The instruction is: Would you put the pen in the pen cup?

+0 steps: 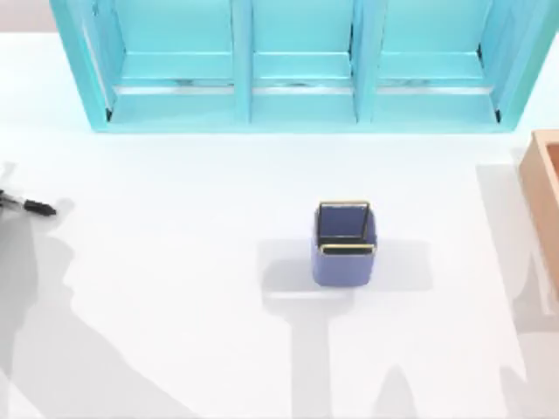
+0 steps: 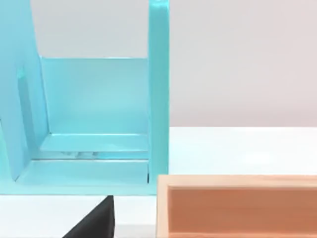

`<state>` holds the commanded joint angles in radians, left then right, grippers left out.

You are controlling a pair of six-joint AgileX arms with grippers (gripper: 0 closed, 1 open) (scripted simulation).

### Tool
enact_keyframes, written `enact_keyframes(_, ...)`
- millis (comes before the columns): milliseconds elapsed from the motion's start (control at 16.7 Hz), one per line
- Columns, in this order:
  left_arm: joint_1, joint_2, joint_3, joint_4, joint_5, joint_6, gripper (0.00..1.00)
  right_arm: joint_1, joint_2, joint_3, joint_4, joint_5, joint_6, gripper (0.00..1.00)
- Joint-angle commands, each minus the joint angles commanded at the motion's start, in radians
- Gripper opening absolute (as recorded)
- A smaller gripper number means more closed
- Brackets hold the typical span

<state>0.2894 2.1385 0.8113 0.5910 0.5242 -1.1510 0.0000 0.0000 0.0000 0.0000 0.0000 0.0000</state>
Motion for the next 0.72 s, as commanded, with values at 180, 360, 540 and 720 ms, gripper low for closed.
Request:
enact_keyframes(180,0.046,-0.176,0.036,-0.374,-0.074,0.092,0.00,0.000,0.000,0.000,0.000,0.000,0.000,1.00)
enact_keyframes(360,0.081,-0.266,0.017,-0.473,-0.055,0.116,0.00,0.000,0.000,0.000,0.000,0.000,0.000,1.00)
enact_keyframes(540,0.134,-0.439,-0.004,-0.655,-0.024,0.163,0.00,0.000,0.000,0.000,0.000,0.000,0.000,1.00)
enact_keyframes(720,0.196,-0.669,-0.024,-0.874,0.008,0.225,0.00,0.000,0.000,0.000,0.000,0.000,0.000,1.00)
